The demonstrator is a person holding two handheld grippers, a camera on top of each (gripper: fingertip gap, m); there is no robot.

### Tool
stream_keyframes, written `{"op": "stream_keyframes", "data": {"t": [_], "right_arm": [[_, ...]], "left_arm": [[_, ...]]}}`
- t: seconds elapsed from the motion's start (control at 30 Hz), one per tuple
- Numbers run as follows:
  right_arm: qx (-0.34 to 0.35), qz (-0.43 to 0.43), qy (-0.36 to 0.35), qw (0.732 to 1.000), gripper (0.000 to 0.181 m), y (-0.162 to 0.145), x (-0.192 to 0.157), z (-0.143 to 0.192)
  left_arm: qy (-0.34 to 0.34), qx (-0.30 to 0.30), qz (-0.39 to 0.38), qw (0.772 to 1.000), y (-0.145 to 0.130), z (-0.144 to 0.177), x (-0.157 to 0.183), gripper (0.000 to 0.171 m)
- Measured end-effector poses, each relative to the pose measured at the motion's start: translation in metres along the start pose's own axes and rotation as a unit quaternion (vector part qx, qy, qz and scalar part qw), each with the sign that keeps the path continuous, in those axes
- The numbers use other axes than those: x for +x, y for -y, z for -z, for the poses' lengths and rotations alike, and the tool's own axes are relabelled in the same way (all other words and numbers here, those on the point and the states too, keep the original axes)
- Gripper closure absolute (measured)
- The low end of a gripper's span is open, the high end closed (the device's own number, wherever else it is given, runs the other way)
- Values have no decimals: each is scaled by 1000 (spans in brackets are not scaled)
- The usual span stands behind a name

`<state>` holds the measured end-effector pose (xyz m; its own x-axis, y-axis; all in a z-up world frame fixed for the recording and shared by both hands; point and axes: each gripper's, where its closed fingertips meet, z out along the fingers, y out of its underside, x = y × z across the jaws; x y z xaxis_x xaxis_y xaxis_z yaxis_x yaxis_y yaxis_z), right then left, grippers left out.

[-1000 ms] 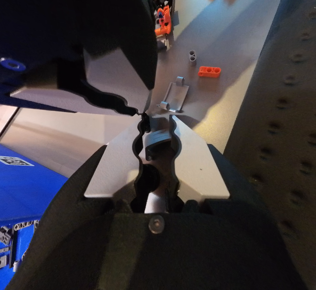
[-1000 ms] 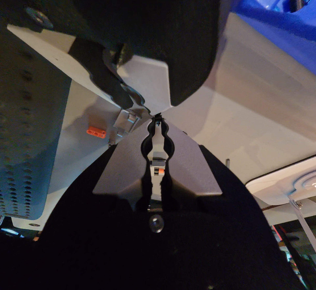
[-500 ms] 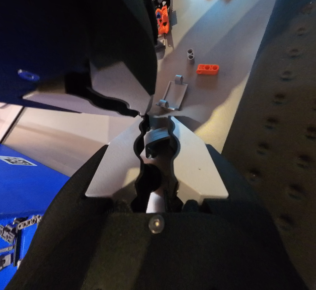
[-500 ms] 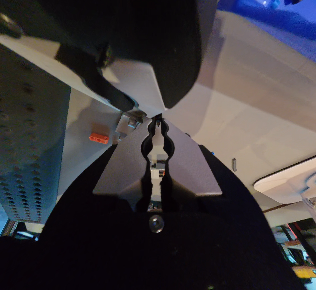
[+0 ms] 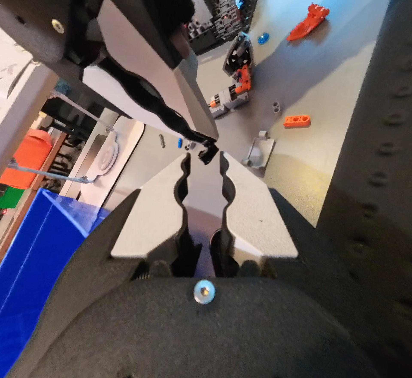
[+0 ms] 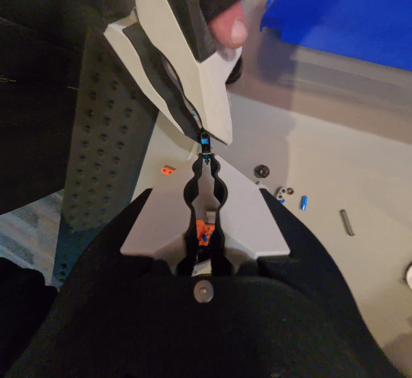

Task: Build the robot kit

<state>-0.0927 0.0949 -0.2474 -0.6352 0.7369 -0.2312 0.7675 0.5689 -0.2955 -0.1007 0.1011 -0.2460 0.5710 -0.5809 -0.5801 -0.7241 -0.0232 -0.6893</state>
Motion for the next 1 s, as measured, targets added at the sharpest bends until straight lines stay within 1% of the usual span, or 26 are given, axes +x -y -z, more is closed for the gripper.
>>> {"op": "stream_keyframes", "data": {"t": [0.03, 0.07, 0.2, 0.33, 0.4, 0.53, 0.67, 0.73, 0.83, 0.9, 1.0], "right_arm": [[-1, 2, 5, 1000, 177, -1, -3, 0], [1, 4, 9, 1000, 177, -1, -5, 0], [19, 9, 12, 1000, 177, -1, -10, 3], [70, 12, -23, 997, 175, 7, -9, 20], [89, 9, -58, 994, 171, 9, -7, 31], [119, 26, -160, 980, 164, 13, -2, 53], [145, 58, -259, 953, 155, 17, 1, 67], [154, 66, -315, 934, 152, 17, 6, 75], [179, 75, -371, 908, 153, 20, 9, 87], [191, 81, -393, 896, 154, 22, 8, 93], [199, 92, -404, 888, 159, 23, 5, 97]], "left_arm": [[0, 1, -10, 1000, 2, 0, 1, 152], [-7, 5, -22, 1000, 4, 0, 6, 159], [-2, 14, -42, 999, 10, 4, 7, 161], [19, 35, -32, 999, 18, 11, -6, 163], [27, 48, -8, 998, 23, 14, -14, 164], [39, 85, 38, 995, 34, 22, -33, 165], [38, 122, 81, 989, 47, 28, -45, 164], [33, 136, 100, 985, 53, 29, -49, 164], [29, 162, 122, 979, 63, 31, -55, 164], [27, 177, 136, 974, 68, 33, -59, 164], [22, 193, 154, 969, 74, 34, -63, 164]]}}
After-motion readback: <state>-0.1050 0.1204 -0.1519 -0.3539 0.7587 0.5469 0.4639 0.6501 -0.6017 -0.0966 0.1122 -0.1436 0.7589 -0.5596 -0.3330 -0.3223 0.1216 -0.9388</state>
